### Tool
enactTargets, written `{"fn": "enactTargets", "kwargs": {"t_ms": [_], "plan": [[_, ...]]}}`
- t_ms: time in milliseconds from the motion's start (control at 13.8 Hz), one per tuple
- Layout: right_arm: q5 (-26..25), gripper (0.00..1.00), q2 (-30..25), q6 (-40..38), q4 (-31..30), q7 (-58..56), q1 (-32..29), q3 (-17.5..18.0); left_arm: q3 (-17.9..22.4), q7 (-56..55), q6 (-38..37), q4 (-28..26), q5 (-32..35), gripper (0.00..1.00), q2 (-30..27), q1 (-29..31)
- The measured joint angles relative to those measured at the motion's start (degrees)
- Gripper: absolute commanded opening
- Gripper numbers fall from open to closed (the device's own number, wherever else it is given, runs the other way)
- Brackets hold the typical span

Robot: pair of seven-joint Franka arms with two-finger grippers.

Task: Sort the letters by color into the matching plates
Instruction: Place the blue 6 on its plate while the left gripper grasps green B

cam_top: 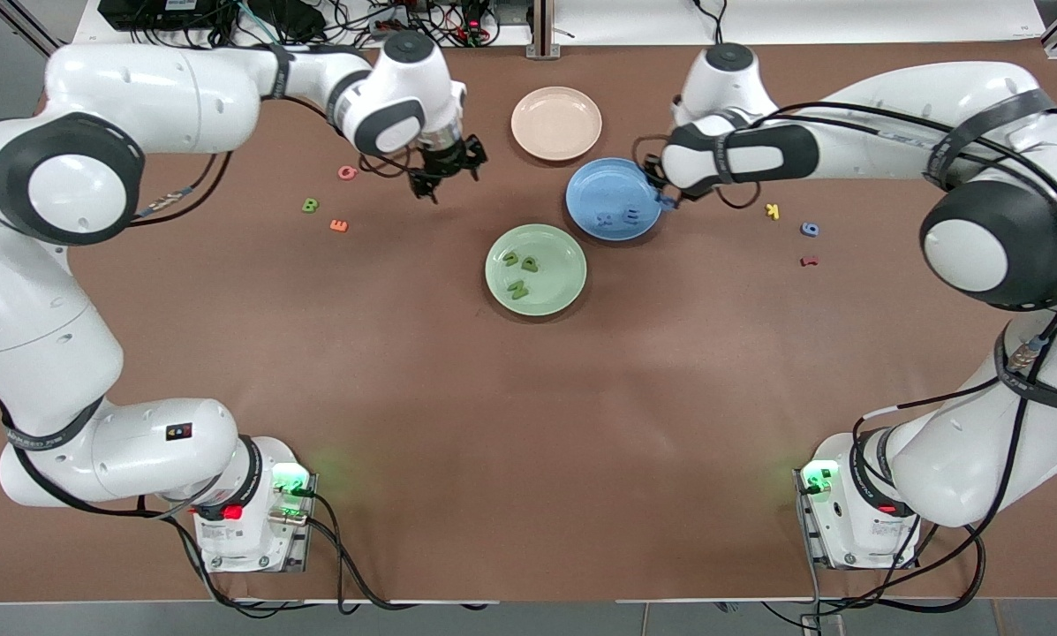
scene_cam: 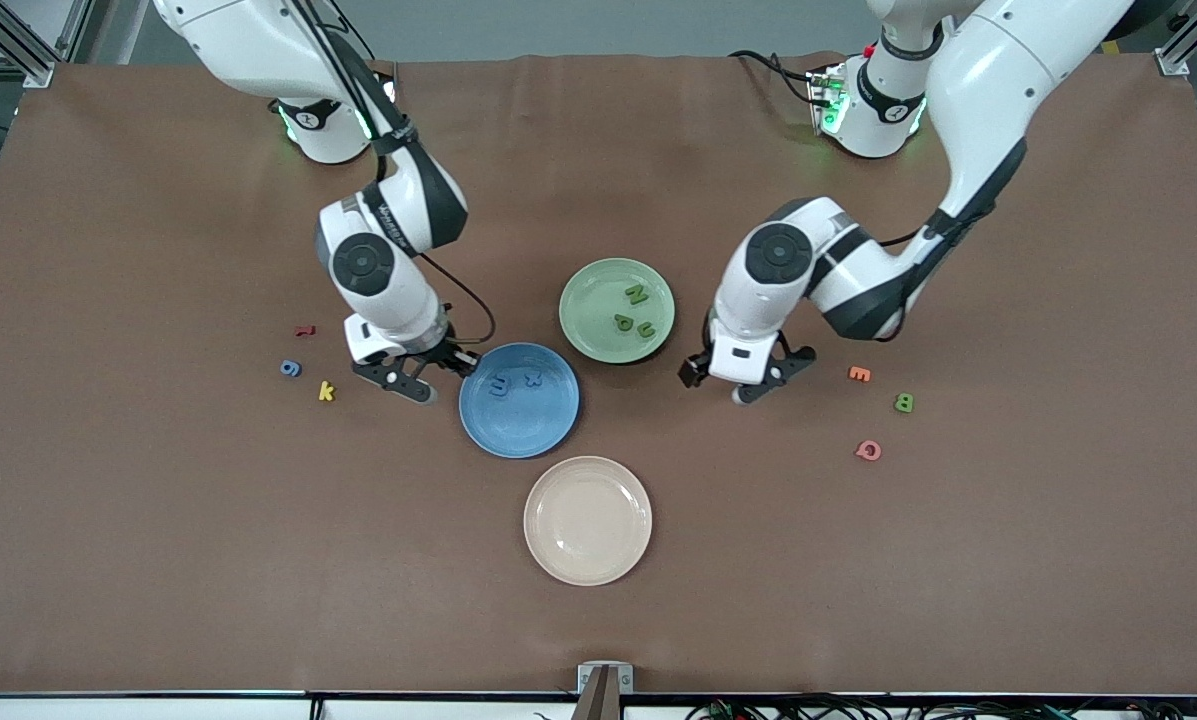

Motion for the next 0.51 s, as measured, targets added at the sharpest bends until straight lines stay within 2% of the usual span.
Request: {"fn": "enactTargets", "kwargs": {"t_ms": [363,508], "plan": [[0.0,0.23,11.5,0.1,12.7,10.2,4.0,0.0,0.2,18.8,-1.3,-0.9,0.1,0.91,-0.2,9.0],[0.0,0.23,14.2,0.1,16.1,12.1,4.8,0.0,0.4,27.0,-1.4,-1.8,0.2,0.91,-0.2,13.3]]}}
